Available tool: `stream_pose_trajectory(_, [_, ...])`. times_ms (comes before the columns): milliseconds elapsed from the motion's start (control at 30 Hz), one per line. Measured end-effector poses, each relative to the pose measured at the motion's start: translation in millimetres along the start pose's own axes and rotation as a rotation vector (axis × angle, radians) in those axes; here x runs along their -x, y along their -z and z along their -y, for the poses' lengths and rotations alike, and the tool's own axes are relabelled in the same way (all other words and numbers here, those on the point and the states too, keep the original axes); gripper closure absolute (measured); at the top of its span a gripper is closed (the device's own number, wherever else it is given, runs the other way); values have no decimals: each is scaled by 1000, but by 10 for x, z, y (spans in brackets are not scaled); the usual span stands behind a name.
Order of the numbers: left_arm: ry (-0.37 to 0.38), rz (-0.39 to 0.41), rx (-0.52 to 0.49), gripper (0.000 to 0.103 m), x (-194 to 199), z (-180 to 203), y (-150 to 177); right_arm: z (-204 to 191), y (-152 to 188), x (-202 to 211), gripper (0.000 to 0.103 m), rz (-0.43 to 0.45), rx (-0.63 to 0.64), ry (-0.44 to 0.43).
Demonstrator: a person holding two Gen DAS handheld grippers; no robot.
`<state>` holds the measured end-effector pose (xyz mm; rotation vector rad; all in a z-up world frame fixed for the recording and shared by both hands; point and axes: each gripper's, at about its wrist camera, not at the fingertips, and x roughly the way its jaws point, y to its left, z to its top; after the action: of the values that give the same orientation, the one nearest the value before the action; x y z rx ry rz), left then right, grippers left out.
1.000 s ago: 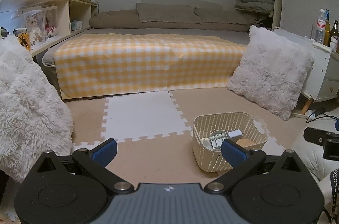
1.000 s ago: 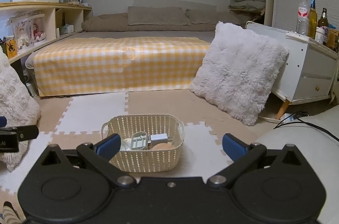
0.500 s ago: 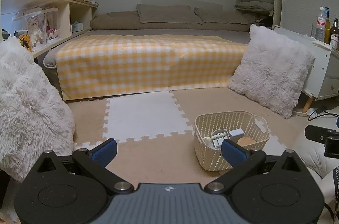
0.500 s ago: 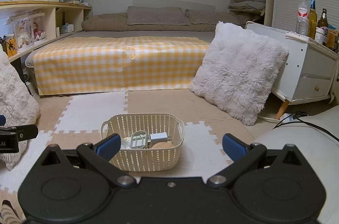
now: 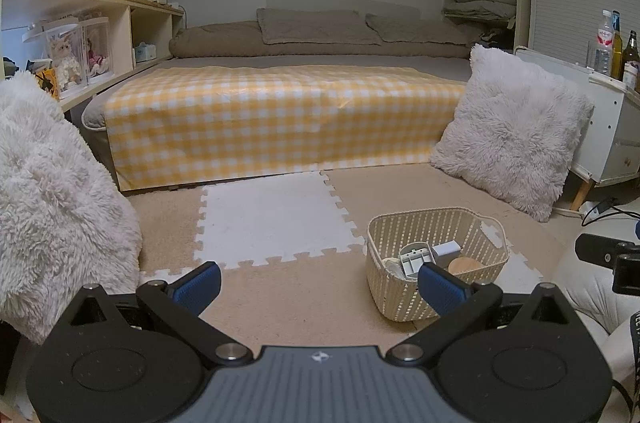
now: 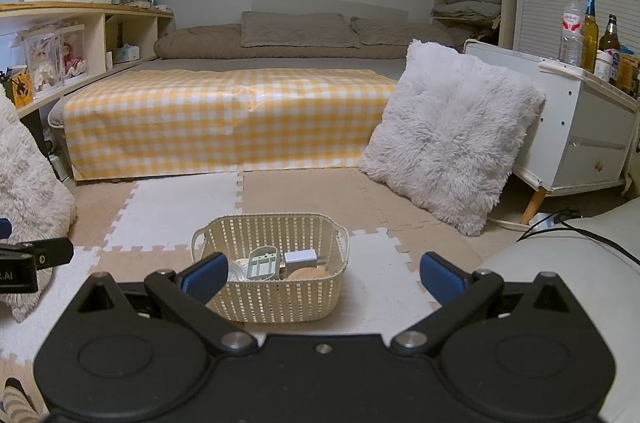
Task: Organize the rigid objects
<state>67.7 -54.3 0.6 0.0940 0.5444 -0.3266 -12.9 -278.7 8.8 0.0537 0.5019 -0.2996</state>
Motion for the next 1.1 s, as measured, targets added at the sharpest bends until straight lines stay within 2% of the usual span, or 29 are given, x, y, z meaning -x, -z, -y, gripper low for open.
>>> stream_pose_trajectory(1100, [2,1,-1,0,14,23,11,-15,6,12,0,2,2,-1])
